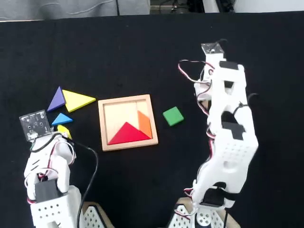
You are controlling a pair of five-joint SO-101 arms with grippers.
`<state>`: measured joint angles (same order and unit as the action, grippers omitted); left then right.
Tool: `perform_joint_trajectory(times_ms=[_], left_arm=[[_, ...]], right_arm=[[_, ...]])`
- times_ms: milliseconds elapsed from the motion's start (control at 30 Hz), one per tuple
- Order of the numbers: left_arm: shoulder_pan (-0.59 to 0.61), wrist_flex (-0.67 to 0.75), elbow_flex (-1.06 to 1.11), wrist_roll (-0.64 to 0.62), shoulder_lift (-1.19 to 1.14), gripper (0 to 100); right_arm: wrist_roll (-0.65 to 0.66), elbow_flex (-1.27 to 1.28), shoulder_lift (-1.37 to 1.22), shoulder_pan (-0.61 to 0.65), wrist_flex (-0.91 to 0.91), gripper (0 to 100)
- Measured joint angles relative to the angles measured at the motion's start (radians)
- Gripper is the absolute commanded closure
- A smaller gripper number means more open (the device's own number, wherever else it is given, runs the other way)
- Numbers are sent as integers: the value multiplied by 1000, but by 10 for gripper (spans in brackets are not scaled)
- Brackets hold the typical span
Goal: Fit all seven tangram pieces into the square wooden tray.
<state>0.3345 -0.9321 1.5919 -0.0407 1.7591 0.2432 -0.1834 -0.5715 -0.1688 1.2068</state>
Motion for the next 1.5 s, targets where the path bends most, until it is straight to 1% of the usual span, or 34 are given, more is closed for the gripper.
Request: perform_joint_trajectory(times_ms=[167, 333, 400, 667, 800, 1167, 1300, 1367, 1467, 1500], left_arm=[[0, -5, 6, 0, 35, 927], [0, -5, 6, 0, 38, 927], [0, -5, 20, 0, 41, 927], [0, -5, 23, 0, 44, 927], [0, -5, 23, 0, 44, 927], [0, -5, 23, 0, 44, 927], [0, -5, 23, 0, 44, 927], [0, -5, 23, 0, 44, 927], [0, -5, 32, 0, 46, 927], [0, -5, 34, 0, 44, 927]], right_arm=[[0, -34, -18, 0, 32, 817], [0, -37, -18, 0, 25, 920], [0, -37, -18, 0, 9, 936], [15, -37, -18, 49, -2, 871], [58, -15, -18, 72, -6, 871], [64, -11, -49, 75, -44, 868], [83, -83, -103, 75, -9, 872], [115, -138, -137, 75, 32, 902], [124, -219, -181, 74, 87, 991], [126, -239, -190, 72, 98, 984]])
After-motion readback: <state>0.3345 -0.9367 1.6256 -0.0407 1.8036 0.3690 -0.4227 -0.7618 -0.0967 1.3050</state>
